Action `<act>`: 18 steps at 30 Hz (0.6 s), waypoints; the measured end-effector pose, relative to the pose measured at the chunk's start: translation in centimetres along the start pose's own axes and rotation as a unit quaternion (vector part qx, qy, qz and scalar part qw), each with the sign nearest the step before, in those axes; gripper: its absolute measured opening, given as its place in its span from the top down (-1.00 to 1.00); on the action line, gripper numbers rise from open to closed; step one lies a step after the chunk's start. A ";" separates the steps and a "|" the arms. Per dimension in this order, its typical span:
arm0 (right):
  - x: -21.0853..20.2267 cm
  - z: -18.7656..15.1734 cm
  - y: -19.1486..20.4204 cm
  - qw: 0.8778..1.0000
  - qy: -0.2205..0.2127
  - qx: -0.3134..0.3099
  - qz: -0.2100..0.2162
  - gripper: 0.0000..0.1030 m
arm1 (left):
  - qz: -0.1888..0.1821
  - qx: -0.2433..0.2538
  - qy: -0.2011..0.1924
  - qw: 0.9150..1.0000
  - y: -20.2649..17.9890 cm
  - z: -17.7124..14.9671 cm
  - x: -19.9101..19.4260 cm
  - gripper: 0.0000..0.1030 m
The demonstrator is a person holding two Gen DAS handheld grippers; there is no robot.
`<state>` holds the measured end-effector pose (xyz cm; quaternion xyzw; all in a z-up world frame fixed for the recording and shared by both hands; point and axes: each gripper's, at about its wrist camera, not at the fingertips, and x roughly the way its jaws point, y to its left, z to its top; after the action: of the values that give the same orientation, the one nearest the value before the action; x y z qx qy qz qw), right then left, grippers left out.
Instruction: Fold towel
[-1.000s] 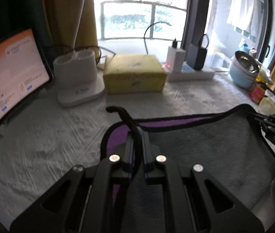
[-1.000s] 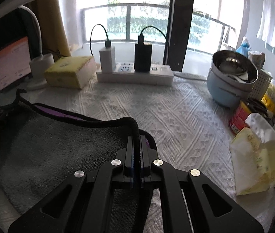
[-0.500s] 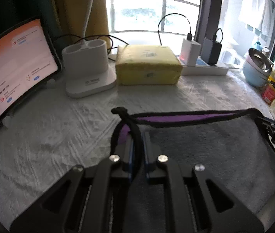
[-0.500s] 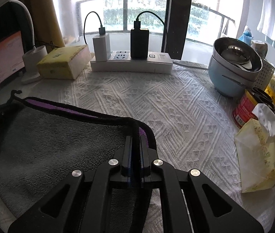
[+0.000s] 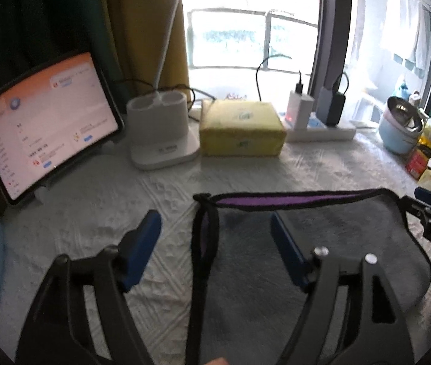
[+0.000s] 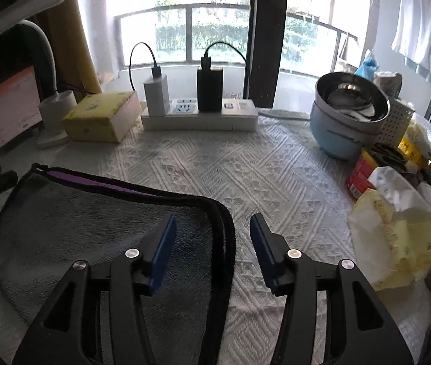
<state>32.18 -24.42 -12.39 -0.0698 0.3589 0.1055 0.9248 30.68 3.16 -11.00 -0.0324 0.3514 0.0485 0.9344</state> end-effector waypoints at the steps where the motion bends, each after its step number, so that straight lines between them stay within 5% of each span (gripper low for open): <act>1: -0.4 0.0 0.0 1.000 -0.003 0.000 0.000 -0.04 | 0.000 0.000 -0.006 1.000 -0.1 0.1 -0.6 -0.47; 18: -8.2 -0.9 0.6 0.999 -0.055 -0.003 0.000 -0.05 | -0.016 -0.003 -0.069 0.997 -0.7 0.1 -8.9 -0.51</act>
<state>25.54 -25.25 -7.49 -0.0667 0.3076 0.1098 0.9428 24.18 1.86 -5.07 -0.0379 0.2851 0.0365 0.9571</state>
